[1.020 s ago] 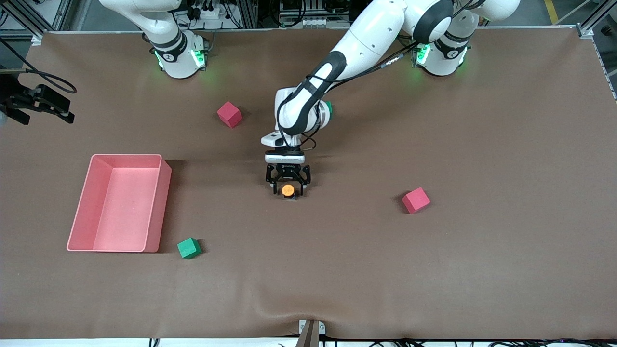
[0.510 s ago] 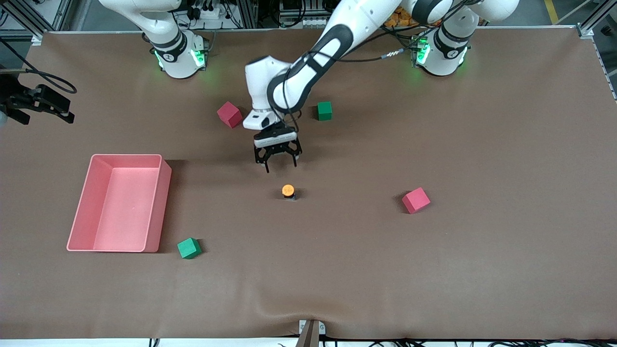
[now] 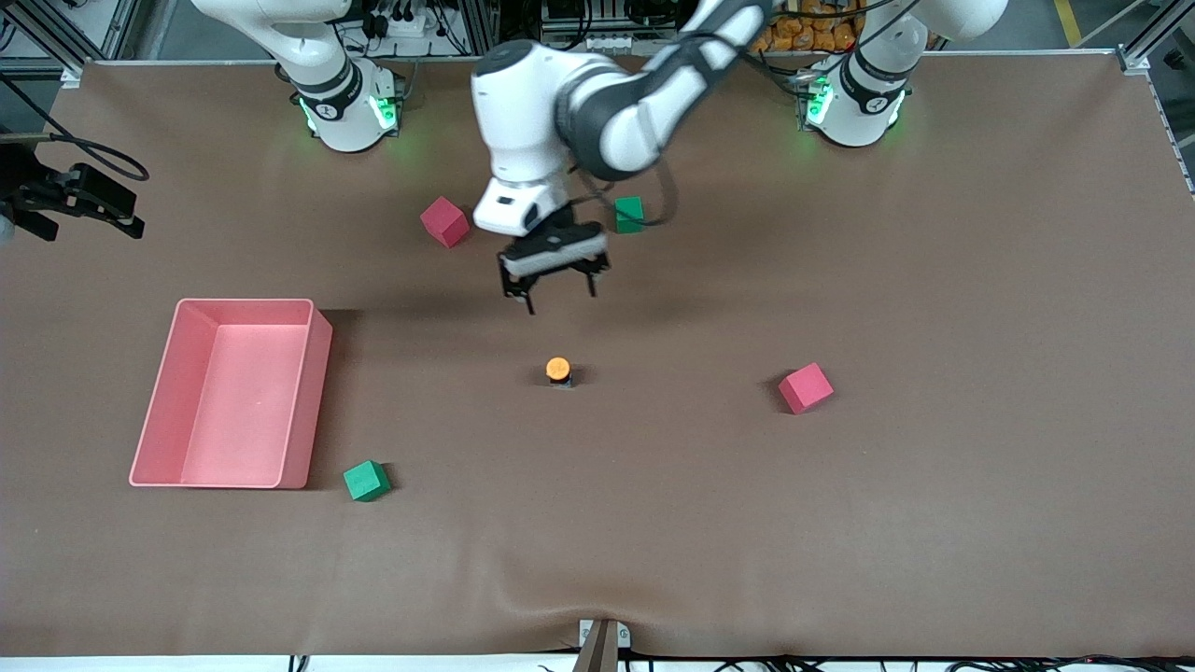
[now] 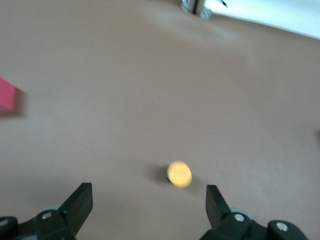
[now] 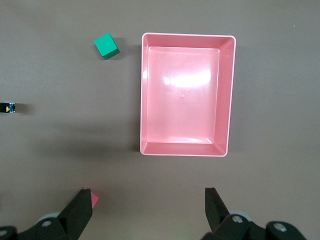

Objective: Place and upright button with both arms

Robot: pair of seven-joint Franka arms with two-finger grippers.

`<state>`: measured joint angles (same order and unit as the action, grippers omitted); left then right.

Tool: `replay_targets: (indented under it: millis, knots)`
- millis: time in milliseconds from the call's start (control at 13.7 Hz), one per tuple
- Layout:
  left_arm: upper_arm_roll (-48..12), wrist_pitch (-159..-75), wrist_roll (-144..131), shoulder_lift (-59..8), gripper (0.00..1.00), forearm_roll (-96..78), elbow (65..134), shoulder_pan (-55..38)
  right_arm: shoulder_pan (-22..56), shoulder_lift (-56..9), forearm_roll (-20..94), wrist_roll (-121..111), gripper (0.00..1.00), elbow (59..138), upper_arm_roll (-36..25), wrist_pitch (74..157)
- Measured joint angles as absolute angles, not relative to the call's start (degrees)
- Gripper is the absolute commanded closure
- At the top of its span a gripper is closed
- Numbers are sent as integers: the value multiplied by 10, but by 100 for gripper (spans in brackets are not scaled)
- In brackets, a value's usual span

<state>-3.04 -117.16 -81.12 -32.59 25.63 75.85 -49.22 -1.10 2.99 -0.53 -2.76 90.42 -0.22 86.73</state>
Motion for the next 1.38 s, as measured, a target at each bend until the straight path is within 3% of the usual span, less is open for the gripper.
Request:
replay_targets:
  millis: [291,1020,1384]
  knots:
    - [-31,-1109,-750,-266,0,224,770,-390,-11,29,-5,-28,0,904,-2,867]
    - [-32,-1034,-460,-197,0,79,783,-165,-11,29,-5,-28,0,903,-3,866]
    - [-34,-1013,-295,-143,0,42,853,-85,-11,29,-5,-28,0,903,-3,866]
